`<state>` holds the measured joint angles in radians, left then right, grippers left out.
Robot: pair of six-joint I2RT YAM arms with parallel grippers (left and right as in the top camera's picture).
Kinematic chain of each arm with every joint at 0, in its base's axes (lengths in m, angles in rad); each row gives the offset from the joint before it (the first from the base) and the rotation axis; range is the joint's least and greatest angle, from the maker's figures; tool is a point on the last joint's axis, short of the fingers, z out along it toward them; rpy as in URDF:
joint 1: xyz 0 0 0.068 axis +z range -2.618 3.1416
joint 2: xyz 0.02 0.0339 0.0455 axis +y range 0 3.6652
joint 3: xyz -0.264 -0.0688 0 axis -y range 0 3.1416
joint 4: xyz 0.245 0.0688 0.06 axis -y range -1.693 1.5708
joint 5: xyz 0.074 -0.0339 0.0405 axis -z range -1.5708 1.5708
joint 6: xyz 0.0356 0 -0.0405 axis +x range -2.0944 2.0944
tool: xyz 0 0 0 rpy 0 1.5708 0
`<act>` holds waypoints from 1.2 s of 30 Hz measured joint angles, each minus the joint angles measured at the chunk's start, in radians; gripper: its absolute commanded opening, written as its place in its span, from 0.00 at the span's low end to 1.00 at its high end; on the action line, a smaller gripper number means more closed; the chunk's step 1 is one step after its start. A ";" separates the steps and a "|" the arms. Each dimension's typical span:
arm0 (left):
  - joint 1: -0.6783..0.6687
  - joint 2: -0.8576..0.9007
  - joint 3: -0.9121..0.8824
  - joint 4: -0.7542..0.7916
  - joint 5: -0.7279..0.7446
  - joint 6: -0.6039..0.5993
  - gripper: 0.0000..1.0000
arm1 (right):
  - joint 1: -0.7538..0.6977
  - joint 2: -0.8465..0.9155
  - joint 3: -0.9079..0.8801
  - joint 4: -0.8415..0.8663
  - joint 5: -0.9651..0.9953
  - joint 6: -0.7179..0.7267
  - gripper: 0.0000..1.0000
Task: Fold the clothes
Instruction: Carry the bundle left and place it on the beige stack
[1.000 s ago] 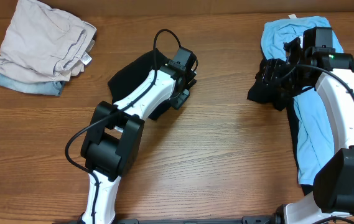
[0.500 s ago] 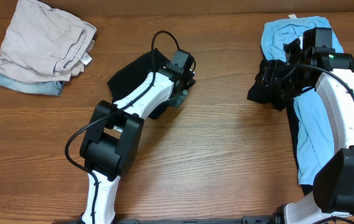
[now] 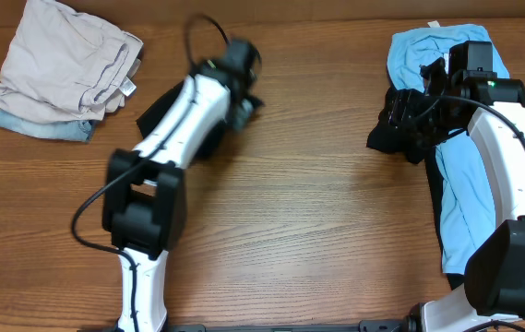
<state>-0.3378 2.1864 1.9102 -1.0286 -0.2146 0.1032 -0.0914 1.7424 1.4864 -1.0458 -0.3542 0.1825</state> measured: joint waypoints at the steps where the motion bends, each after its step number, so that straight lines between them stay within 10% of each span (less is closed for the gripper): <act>1: 0.017 0.000 0.068 -0.039 -0.003 0.000 0.04 | 0.000 0.000 0.000 0.001 0.000 0.000 0.66; 14: 0.196 -0.007 0.738 -0.288 -0.025 0.048 0.04 | 0.000 0.000 0.000 -0.002 0.003 0.000 0.66; 36: 0.727 0.058 0.787 0.170 0.084 0.636 0.04 | 0.000 0.000 0.000 -0.012 0.003 0.000 0.66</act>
<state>0.3889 2.2448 2.6972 -0.8589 -0.1307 0.7391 -0.0917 1.7424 1.4860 -1.0576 -0.3511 0.1829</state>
